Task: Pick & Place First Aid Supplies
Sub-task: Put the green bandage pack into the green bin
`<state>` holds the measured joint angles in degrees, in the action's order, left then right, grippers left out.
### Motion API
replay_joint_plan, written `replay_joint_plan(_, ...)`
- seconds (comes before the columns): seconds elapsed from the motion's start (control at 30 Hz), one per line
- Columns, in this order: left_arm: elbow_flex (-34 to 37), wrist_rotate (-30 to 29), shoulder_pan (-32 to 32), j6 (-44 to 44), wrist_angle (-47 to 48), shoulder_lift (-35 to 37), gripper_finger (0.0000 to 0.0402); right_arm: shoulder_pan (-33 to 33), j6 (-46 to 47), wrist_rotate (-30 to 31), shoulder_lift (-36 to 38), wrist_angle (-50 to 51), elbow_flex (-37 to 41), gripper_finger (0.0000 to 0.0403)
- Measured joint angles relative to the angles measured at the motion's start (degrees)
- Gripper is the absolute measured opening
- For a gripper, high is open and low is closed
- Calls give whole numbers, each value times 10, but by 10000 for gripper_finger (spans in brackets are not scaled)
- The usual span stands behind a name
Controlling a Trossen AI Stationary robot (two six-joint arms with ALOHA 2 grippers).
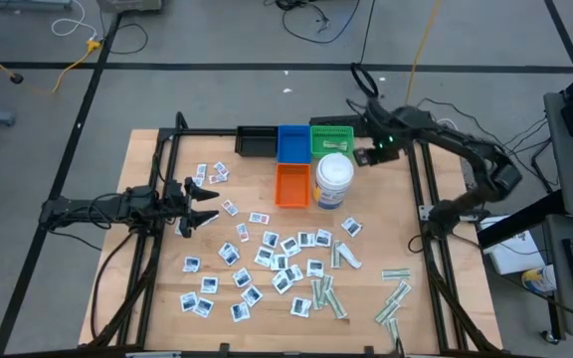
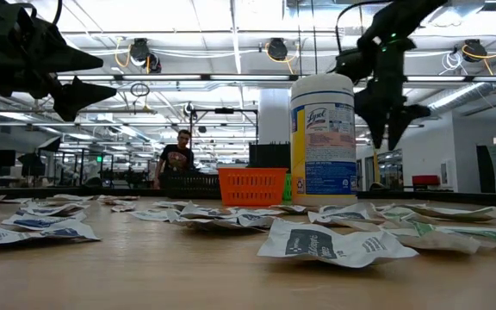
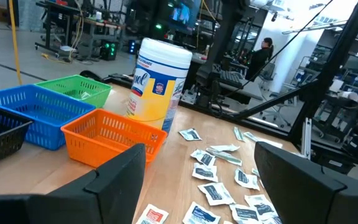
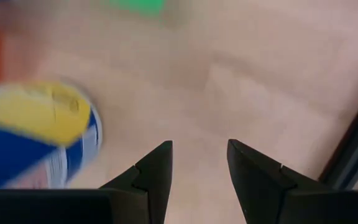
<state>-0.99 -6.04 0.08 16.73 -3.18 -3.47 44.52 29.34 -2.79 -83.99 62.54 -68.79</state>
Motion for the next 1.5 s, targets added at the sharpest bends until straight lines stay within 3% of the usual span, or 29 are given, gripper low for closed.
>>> replay_joint_plan(0.37,0,0,0,0,0,0,306,-122,142,-2,134,1,127,146)
replay_joint_plan(0.77,0,0,0,0,0,0,306,-286,238,-3,219,25,179,146)
replay_joint_plan(1.2,0,0,0,0,0,0,306,-478,118,-5,237,37,183,146)
replay_joint_plan(1.5,0,0,0,0,0,0,306,-604,100,-5,217,37,183,146)
